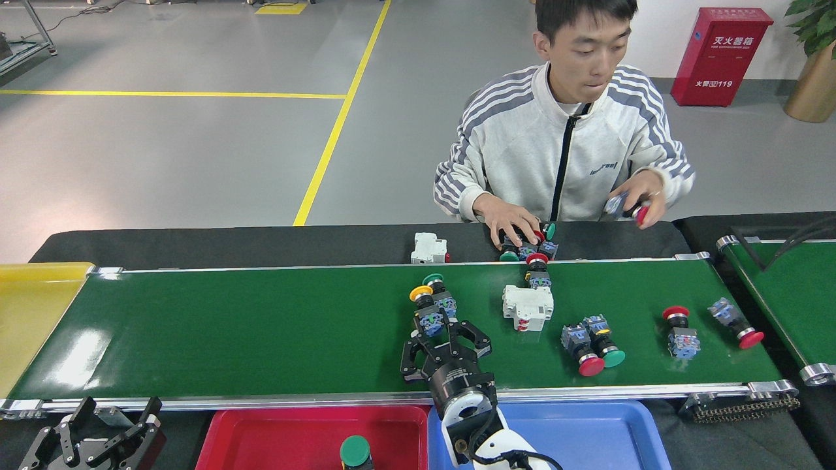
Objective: Pick switch part from conveyor to tray
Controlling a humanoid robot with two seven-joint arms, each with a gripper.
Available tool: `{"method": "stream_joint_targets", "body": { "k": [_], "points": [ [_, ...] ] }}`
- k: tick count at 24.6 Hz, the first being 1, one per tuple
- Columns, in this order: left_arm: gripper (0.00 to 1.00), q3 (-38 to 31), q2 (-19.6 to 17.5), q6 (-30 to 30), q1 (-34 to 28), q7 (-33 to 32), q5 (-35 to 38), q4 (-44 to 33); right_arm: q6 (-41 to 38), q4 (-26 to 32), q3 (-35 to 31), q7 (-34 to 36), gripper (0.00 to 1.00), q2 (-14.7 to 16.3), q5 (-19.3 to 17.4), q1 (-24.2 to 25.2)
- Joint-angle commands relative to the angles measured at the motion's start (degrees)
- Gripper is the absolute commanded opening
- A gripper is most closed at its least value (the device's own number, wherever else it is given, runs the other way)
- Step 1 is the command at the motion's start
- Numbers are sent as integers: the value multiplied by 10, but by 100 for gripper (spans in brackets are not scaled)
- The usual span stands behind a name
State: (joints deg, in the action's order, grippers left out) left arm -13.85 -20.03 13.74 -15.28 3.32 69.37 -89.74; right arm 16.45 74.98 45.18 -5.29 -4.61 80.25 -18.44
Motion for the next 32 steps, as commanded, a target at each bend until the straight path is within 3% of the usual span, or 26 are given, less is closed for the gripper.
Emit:
{"method": "stream_joint_targets", "body": {
  "k": [1, 2, 3, 4, 7, 12, 15, 18, 20, 23, 27, 30, 32],
  "points": [
    [100, -8, -8, 1, 2, 3, 1, -8, -39, 55, 29, 9, 2, 24, 3, 11],
    [100, -8, -8, 1, 2, 3, 1, -9, -44, 72, 50, 9, 5, 28, 5, 19],
    [100, -8, -8, 1, 2, 3, 0, -9, -44, 78, 79, 9, 19, 29, 15, 21],
    [100, -8, -8, 1, 2, 3, 0, -9, -42, 77, 108, 9, 49, 28, 30, 21],
    [100, -8, -8, 2, 2, 3, 0, -10, -41, 76, 163, 19, 96, 25, 52, 28],
    [100, -8, -8, 2, 2, 3, 0, -10, -41, 80, 177, 34, 98, 7, 52, 33],
    [100, -9, -6, 1, 2, 3, 0, -9, -29, 124, 158, 33, 98, 11, 51, 53],
    [100, -9, -5, 1, -3, 3, 0, -10, 79, 159, 84, 42, 97, 21, 53, 100],
    [100, -10, -5, 1, -5, 3, 0, -13, 170, 185, 65, 88, 98, 34, 53, 137],
    [100, -4, -2, 1, -7, 2, 1, -28, 257, 212, 22, 170, 98, 90, 44, 191],
    [100, 32, 16, -14, 22, -20, 37, -73, 255, 213, -62, 193, 98, 119, -17, 259],
    [100, 106, 67, -40, 109, -53, 112, -58, 232, 213, -77, 194, 98, 131, -64, 257],
    [100, 131, 103, -50, 151, -67, 155, -24, 210, 213, -77, 193, 98, 130, -69, 239]
  ]
}}
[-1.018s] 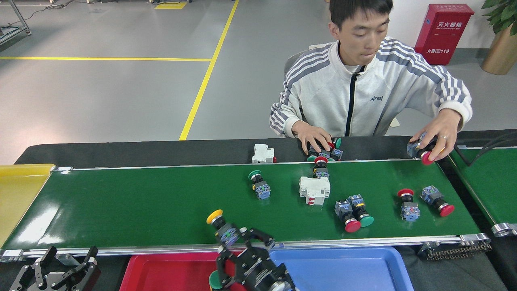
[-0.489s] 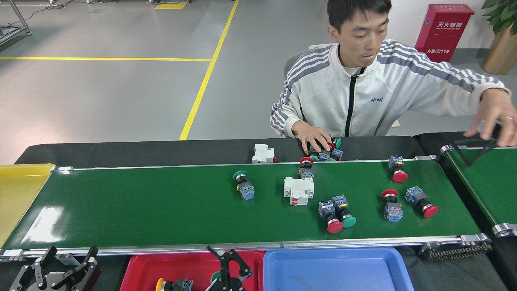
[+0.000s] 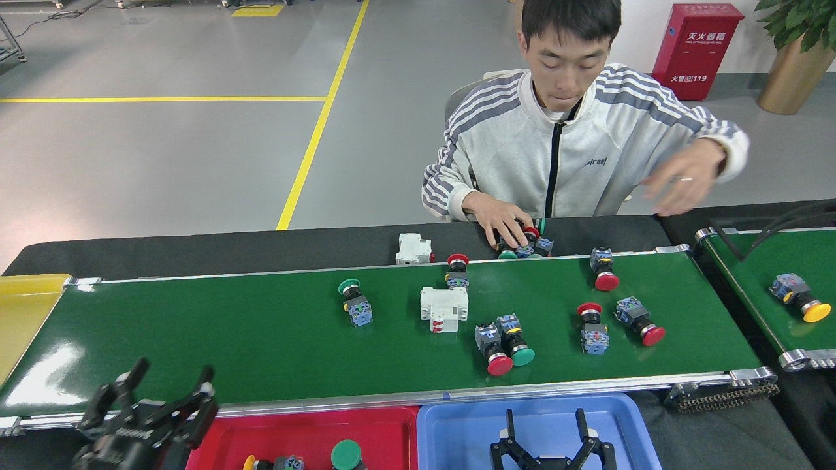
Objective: Pick switch part from conveyor to tray
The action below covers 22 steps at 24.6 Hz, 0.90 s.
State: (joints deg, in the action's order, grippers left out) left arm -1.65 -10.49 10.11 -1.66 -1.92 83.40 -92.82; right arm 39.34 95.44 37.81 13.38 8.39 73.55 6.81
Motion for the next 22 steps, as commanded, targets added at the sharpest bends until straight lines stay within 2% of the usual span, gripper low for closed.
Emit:
{"method": "stream_joint_targets", "body": {
  "k": [1, 3, 5, 7, 9, 12, 17, 22],
  "points": [
    [100, 17, 31, -14, 36, -19, 41, 26, -32, 3, -3, 2, 98, 2, -2, -34],
    [100, 21, 70, -14, 71, -19, 84, 63, -54, -17, 2, -10, 98, -3, -2, -61],
    [100, 23, 105, -13, 97, -19, 122, 101, -80, -44, 10, -51, 98, -27, 2, -85],
    [100, 23, 121, -13, 111, -19, 140, 125, -98, -68, 18, -94, 98, -43, 5, -113],
    [100, 23, 122, -11, 117, -19, 140, 140, -114, -92, 33, -114, 98, -47, 5, -136],
    [100, 21, 122, -12, 135, -19, 140, 168, -119, -125, 50, -122, 98, -71, 4, -165],
    [100, 17, 120, -11, 157, -19, 137, 209, -138, -145, 51, -146, 98, -94, 4, -176],
    [100, 16, 119, -12, 186, -19, 136, 256, -138, -192, 51, -154, 98, -119, 2, -216]
  ]
}}
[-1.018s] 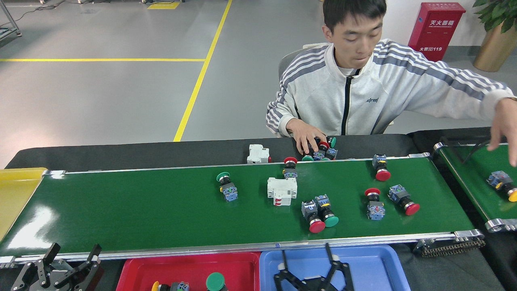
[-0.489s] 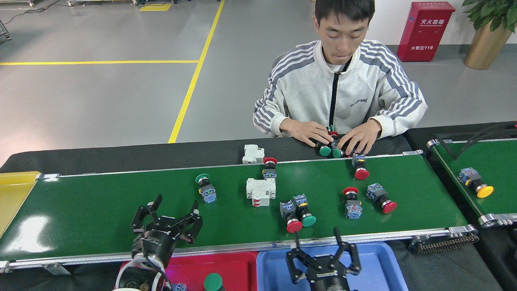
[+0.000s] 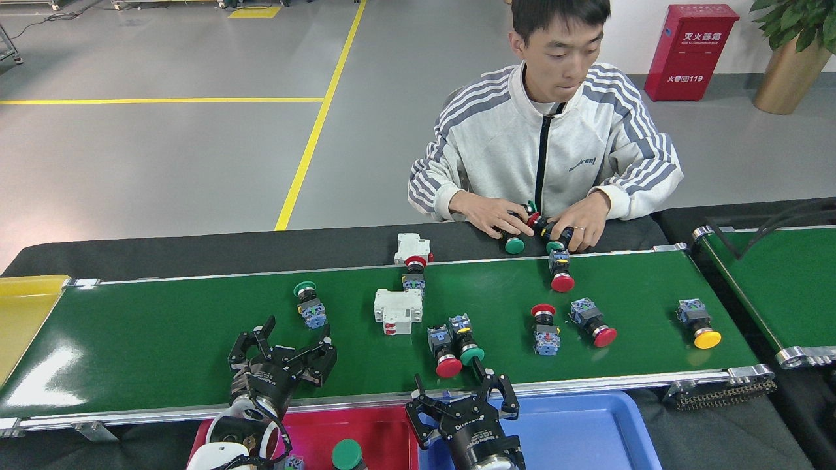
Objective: Pick switch part from conveyor to tray
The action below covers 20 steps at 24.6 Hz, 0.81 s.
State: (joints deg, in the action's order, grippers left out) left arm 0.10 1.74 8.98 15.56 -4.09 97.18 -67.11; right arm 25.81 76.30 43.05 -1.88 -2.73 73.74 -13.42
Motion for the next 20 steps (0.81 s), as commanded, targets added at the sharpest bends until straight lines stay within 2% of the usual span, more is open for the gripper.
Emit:
{"method": "stream_joint_targets", "body": {
  "k": [1, 5, 6, 7, 9, 10, 11, 12, 14, 16, 20],
  "points": [
    [100, -4, -4, -1, 19, 2, -1, 4, -3, -17, -2, -2, 98, -17, -2, -24],
    [97, -10, -6, -6, 38, 6, -1, 30, -6, -62, -2, -2, 97, -49, -3, -55],
    [94, -17, -6, -13, 41, 8, -1, 38, -7, -70, -2, -3, 92, -56, 0, -59],
    [88, -21, -5, -25, 47, 9, -1, 49, -8, -80, 2, -5, 77, -61, 3, -63],
    [63, -23, -6, -37, 53, 9, -2, 64, -16, -92, 25, -8, 40, -59, 3, -77],
    [45, -23, -9, -36, 54, 9, -2, 66, -21, -94, 33, -9, 25, -56, 2, -80],
    [24, -24, -11, -32, 52, 10, -5, 66, -23, -94, 34, -8, 13, -55, 2, -80],
    [7, -24, -11, -26, 47, 17, -22, 66, -23, -94, 35, -8, 5, -55, 2, -80],
    [2, -23, -13, -14, 36, 39, -59, 62, -26, -92, 35, -8, 2, -54, 1, -79],
    [0, -20, -30, -5, 14, 53, -68, 41, -28, -89, 36, -8, 2, -49, 2, -79],
    [0, -23, -49, 67, -61, 53, -71, -69, -37, -60, 42, -5, 2, -33, 2, -71]
  ]
}}
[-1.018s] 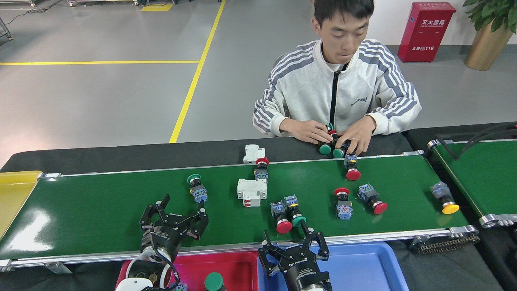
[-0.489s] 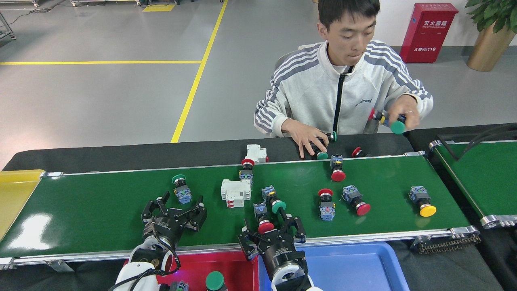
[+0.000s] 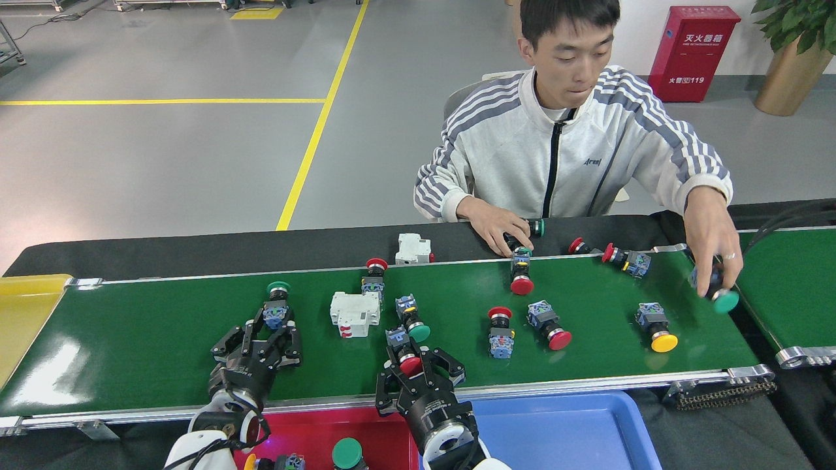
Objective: Pick switch part from conveyor to tray
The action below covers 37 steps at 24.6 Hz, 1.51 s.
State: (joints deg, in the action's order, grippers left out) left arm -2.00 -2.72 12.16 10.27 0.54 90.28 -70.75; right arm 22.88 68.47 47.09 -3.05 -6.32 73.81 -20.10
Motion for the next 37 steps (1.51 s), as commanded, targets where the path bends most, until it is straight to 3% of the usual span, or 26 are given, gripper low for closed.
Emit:
{"method": "stream_joint_targets", "body": {
  "k": [1, 5, 7, 8, 9, 10, 11, 17, 19, 22, 25, 31, 35, 37],
  "points": [
    [0, -2, -11, 66, -33, 7, -2, -76, -14, 36, 5, 8, 2, 11, 1, 5],
    [4, -11, -65, 212, -159, 7, -6, -231, -60, 133, 33, 9, 1, 64, 1, 40],
    [10, -23, -85, 317, -234, 7, -26, -287, -97, 171, 56, 9, 5, 82, 2, 63],
    [26, -32, -85, 328, -259, 6, -35, -301, -107, 179, 65, 11, 16, 83, 6, 70],
    [51, -39, -84, 328, -271, 4, -37, -307, -110, 181, 74, 15, 43, 82, 15, 74],
    [88, -45, -81, 328, -281, 4, -37, -308, -107, 179, 83, 22, 100, 76, 29, 78],
    [100, -46, -78, 328, -285, 5, -37, -309, -108, 179, 85, 25, 100, 72, 40, 81],
    [100, -89, -76, 328, -297, 8, -44, -305, -107, 191, 82, 25, 100, 68, 42, 88],
    [100, -148, -44, 306, -299, 8, -60, -304, -97, 224, 64, 25, 100, 69, 42, 103],
    [100, -237, 16, 204, -299, 9, -65, -302, -47, 262, -15, 28, 100, 69, 42, 140],
    [100, -288, 18, 197, -308, 8, -64, -301, -6, 286, -102, 61, 100, 76, 42, 180],
    [100, -272, 16, 197, -303, 7, -58, -302, -12, 290, -280, 109, 100, 109, 26, 270],
    [100, -226, 14, 183, -271, -10, -48, -299, -42, 287, -321, 136, 100, 112, 13, 303],
    [100, -223, 16, 166, -228, -49, -25, -280, -49, 286, -330, 137, 100, 113, -1, 309]
  ]
}}
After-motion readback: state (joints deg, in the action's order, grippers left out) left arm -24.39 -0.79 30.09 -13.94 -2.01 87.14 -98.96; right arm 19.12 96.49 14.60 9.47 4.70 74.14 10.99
